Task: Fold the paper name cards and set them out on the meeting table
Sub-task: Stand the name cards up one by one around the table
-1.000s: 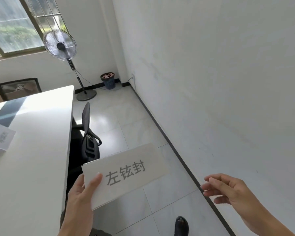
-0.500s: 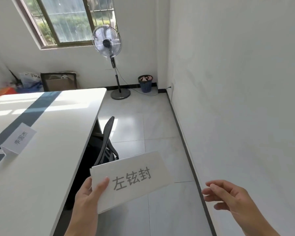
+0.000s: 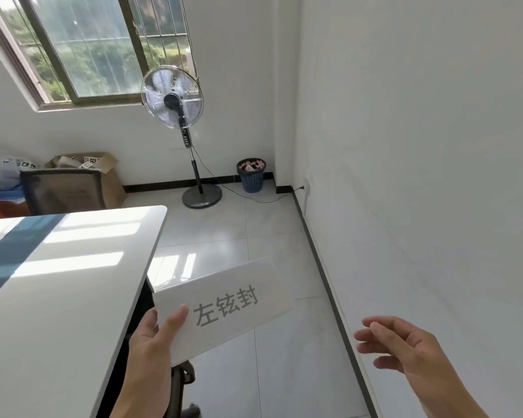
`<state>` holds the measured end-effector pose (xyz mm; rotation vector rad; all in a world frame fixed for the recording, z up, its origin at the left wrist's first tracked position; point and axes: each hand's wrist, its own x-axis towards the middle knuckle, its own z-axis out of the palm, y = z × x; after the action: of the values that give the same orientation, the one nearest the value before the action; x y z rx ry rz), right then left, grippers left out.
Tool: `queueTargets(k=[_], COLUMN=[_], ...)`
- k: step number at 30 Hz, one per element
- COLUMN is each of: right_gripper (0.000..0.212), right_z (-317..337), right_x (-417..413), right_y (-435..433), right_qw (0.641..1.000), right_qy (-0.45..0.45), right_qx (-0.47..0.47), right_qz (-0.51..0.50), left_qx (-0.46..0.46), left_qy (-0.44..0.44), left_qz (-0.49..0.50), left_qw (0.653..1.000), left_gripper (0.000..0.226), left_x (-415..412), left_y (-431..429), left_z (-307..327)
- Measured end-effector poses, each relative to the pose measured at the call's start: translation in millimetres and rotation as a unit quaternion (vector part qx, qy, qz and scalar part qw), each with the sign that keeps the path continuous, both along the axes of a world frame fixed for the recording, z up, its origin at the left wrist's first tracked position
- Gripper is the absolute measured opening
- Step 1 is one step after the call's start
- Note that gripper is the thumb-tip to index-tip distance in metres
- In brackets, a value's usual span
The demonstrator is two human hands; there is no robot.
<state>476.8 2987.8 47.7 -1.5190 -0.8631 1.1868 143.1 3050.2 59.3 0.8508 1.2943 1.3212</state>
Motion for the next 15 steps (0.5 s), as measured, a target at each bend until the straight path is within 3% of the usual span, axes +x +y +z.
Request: queueTargets(k=[1, 4, 8, 11, 14, 15], right_gripper=[0.017, 0.063, 0.016, 0.016, 0.048, 0.048], right_z=[0.7, -8.9, -26.7, -29.5, -9.9, -8.0], right_x=[2.0, 15.1, 44.2, 66.5, 65.9, 65.1], right_y=[19.7, 85.6, 197.0, 289.2, 387.3, 418.7], right_qw=[1.0, 1.0, 0.999, 0.999, 0.998, 0.998], right_qy=[0.014, 0.02, 0.032, 0.022, 0.026, 0.018], right_qx=[0.002, -0.012, -0.028, -0.022, -0.011, -0.004], right_qz=[0.0, 0.005, -0.008, 0.008, 0.051, 0.061], left_qx=[0.001, -0.003, -0.01, -0.003, 0.002, 0.004], left_qy=[-0.003, 0.004, 0.008, 0.015, 0.01, 0.009], left_qz=[-0.002, -0.007, 0.013, 0.042, 0.081, 0.094], left_qw=[1.0, 1.0, 1.0, 0.999, 0.997, 0.996], left_gripper=[0.019, 0.019, 0.019, 0.031, 0.023, 0.018], left_x=[5.6, 20.5, 39.2, 53.0, 57.7, 56.8], left_y=[24.8, 97.1, 197.3, 267.9, 336.6, 355.8], left_z=[1.2, -5.3, -17.2, -19.9, -7.7, -7.5])
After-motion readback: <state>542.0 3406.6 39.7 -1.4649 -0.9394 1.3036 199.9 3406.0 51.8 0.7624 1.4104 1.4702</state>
